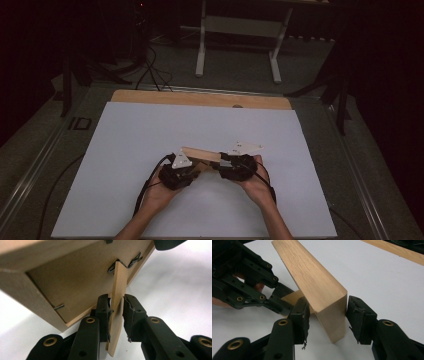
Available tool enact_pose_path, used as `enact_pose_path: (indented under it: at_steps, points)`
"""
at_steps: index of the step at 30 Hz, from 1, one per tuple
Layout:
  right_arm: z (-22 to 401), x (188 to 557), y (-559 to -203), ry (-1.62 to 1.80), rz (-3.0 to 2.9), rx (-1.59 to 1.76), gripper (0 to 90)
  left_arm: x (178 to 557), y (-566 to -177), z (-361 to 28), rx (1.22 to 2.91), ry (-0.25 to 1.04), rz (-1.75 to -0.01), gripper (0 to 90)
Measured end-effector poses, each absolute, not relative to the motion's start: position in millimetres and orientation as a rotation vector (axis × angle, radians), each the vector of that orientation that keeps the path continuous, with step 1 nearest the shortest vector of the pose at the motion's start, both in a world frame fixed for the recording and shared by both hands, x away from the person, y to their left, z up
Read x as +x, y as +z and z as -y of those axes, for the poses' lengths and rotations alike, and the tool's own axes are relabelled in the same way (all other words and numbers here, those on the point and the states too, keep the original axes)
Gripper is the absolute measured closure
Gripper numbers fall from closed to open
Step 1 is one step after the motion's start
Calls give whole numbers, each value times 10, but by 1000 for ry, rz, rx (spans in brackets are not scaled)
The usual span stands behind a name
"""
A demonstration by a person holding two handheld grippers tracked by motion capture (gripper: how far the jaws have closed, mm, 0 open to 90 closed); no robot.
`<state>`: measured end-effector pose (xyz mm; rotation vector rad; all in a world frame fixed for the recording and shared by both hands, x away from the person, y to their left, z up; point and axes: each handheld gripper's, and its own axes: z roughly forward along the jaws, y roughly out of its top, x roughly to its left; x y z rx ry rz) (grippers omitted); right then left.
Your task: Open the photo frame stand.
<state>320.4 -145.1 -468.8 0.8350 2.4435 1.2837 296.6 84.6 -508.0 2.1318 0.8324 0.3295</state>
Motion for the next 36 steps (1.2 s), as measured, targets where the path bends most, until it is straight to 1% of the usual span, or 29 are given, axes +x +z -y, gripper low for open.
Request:
enact_pose_path:
  at_steps: [11,36]
  points:
    - [1428,3108,-4716,1240,-2418,792,551,2943,-5095,-849,2139,309,-834,748]
    - [1396,2947,-4742,1185,-2411,721,552,2890,-5143,-845,2160,311,-831,730]
